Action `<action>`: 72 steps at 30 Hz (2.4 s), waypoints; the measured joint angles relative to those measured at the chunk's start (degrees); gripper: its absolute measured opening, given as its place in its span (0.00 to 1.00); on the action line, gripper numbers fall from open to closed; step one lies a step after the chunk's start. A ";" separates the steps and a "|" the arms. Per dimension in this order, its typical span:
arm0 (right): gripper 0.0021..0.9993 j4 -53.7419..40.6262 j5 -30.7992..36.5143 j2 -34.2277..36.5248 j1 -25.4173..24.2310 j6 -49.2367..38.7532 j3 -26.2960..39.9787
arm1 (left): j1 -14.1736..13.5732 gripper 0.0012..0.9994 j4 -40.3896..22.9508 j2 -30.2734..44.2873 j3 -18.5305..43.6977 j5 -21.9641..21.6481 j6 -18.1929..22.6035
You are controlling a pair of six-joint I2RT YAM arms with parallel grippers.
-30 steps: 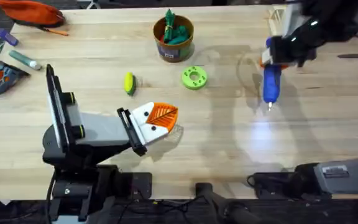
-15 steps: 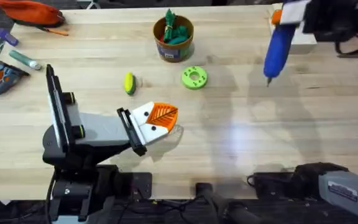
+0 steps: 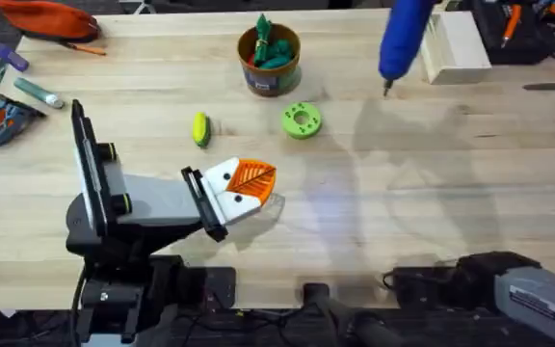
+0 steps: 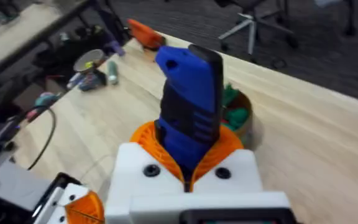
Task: Pick up the gripper from the table and insert it into the empty holder that is missing its gripper. Then pick up a screw, insert it into the mounting hole, and use the screwdriver to tighten it. Finally, clean up the table by picking up the vegetable and placing it into the bucket.
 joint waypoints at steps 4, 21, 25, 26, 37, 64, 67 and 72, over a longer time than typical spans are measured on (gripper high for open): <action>0.02 4.48 -2.43 0.00 4.32 0.02 0.00 | 0.00 0.01 0.00 0.00 0.00 0.00 0.00; 0.02 23.21 -12.79 0.07 17.09 -0.09 0.00 | 0.00 0.01 0.00 0.00 0.00 0.00 0.00; 0.02 25.56 -18.60 1.43 17.95 -0.84 0.00 | 0.00 0.01 0.00 0.00 0.00 0.00 0.00; 0.02 25.61 -19.43 2.03 18.48 -0.96 0.00 | 0.00 0.01 0.00 0.00 0.00 0.00 0.00; 0.02 38.03 -26.66 10.83 26.74 -1.68 0.00 | 0.00 0.01 0.00 0.00 0.00 0.00 0.00; 0.02 79.11 -27.74 12.68 28.10 14.53 -17.30 | 0.00 0.01 0.00 0.00 0.00 0.00 0.00; 0.02 79.33 -27.71 12.68 28.13 17.16 -17.75 | 0.00 0.01 0.00 0.00 0.00 0.00 0.00; 0.02 79.49 -27.26 12.69 29.50 18.84 -17.88 | 0.00 0.01 0.00 0.00 0.00 0.00 0.00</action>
